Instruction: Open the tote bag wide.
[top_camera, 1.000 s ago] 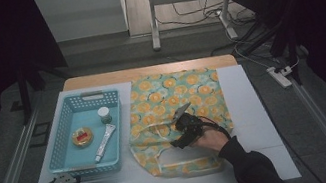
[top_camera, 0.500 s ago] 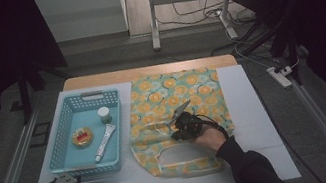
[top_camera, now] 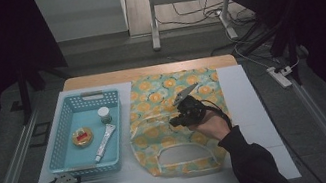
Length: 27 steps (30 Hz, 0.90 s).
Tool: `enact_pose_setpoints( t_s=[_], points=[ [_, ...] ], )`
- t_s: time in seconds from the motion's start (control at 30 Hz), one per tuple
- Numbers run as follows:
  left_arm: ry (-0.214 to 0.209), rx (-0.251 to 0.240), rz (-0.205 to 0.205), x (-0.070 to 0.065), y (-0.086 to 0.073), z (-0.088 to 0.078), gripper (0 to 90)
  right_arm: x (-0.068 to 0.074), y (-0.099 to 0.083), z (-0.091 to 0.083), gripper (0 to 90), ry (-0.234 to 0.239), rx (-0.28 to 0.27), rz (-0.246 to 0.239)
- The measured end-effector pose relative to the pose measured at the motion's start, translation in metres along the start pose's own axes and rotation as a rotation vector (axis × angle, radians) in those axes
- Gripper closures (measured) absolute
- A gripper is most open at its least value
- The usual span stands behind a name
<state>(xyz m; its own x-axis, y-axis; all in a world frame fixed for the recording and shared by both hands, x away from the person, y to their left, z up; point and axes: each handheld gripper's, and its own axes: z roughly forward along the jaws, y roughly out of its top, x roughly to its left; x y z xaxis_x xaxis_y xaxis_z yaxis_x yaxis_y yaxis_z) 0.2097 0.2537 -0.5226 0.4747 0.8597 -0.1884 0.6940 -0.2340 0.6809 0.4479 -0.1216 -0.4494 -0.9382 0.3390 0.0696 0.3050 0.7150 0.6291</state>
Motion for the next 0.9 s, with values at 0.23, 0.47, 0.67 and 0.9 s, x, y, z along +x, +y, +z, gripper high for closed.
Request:
enact_pose_setpoints(
  t_s=[0.23, 0.47, 0.67, 0.9],
  points=[
    [-0.001, 0.000, -0.002, 0.000, 0.000, 0.000, 0.4, -0.005, 0.022, -0.020, 90.0, -0.012, -0.041, 0.005],
    [-0.002, 0.001, -0.004, 0.001, 0.000, 0.000, 0.3, -0.013, 0.033, -0.031, 90.0, -0.037, -0.051, 0.006],
    [0.000, 0.001, -0.008, 0.001, 0.000, 0.000, 0.4, -0.016, 0.040, -0.033, 90.0, -0.045, -0.056, 0.000],
    [-0.002, 0.000, -0.012, 0.001, 0.000, 0.000, 0.3, -0.016, 0.045, -0.036, 90.0, -0.046, -0.081, -0.002]
  ],
)
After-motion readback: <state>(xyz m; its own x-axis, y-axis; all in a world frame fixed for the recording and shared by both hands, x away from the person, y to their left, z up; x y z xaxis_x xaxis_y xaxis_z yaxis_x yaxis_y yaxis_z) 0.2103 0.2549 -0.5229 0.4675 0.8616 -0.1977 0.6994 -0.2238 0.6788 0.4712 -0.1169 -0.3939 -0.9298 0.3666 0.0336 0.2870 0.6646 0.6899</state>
